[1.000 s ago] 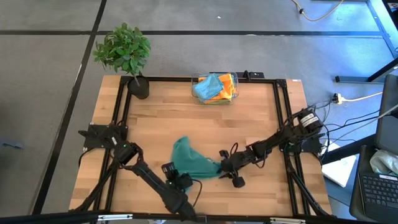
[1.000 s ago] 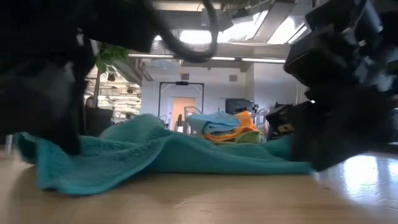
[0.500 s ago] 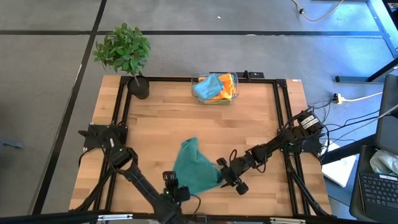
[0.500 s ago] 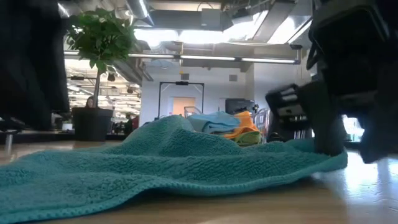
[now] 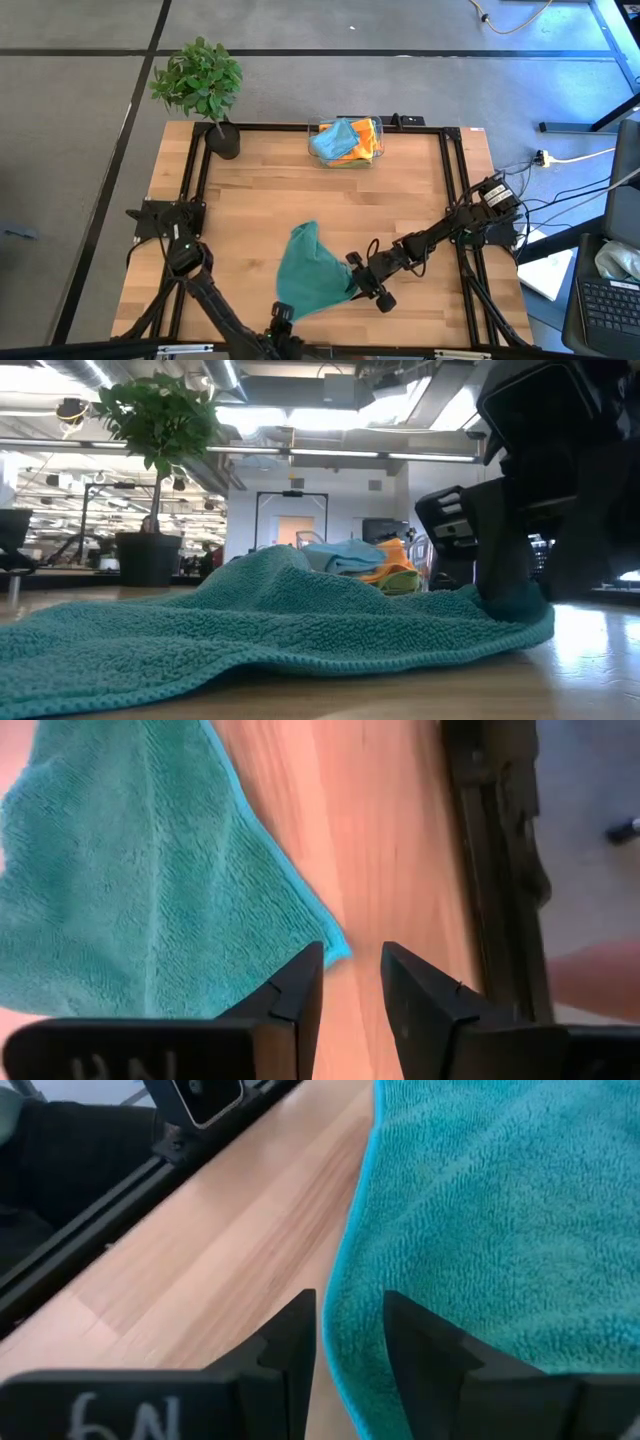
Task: Fold microfiber towels
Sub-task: Fold the blue microfiber towel
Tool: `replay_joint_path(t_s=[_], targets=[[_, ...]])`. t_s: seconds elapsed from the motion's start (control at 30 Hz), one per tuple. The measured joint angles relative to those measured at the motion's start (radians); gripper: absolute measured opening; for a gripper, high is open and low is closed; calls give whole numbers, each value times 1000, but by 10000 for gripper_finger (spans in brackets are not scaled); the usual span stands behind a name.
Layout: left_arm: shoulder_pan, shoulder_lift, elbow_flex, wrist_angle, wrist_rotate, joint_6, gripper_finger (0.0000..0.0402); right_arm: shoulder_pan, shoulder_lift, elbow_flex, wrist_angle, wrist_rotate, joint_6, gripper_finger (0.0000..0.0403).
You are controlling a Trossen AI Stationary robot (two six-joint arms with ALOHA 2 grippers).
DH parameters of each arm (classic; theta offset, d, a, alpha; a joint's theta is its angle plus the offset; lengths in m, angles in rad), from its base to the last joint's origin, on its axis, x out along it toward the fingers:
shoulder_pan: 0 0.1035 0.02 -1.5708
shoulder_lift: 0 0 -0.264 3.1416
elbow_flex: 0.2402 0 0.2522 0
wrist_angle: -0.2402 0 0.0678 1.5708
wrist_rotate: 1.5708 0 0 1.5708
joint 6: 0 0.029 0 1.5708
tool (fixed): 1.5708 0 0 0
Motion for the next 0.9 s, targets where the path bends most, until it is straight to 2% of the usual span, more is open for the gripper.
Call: replay_joint_path(t_s=[0.13, 0.33, 0.43, 0.57, 0.73, 0.9], targets=[[-14, 0, -21, 2, -3, 39, 108, 0, 0, 0, -11, 1, -1, 121], [-14, -1, -73, 5, 25, 116, 150, 0, -1, 0, -19, 2, 0, 121], [-6, -1, -109, 30, -6, 139, 165, 0, -1, 0, -24, 2, 0, 121], [7, -1, -124, 60, -49, 168, 168, 0, -1, 0, -24, 2, 1, 121], [21, 0, -125, 66, 17, 218, 169, 0, -1, 0, -27, 2, 1, 121], [23, 0, -125, 61, 25, 271, 167, 0, -1, 0, -27, 2, 1, 121]])
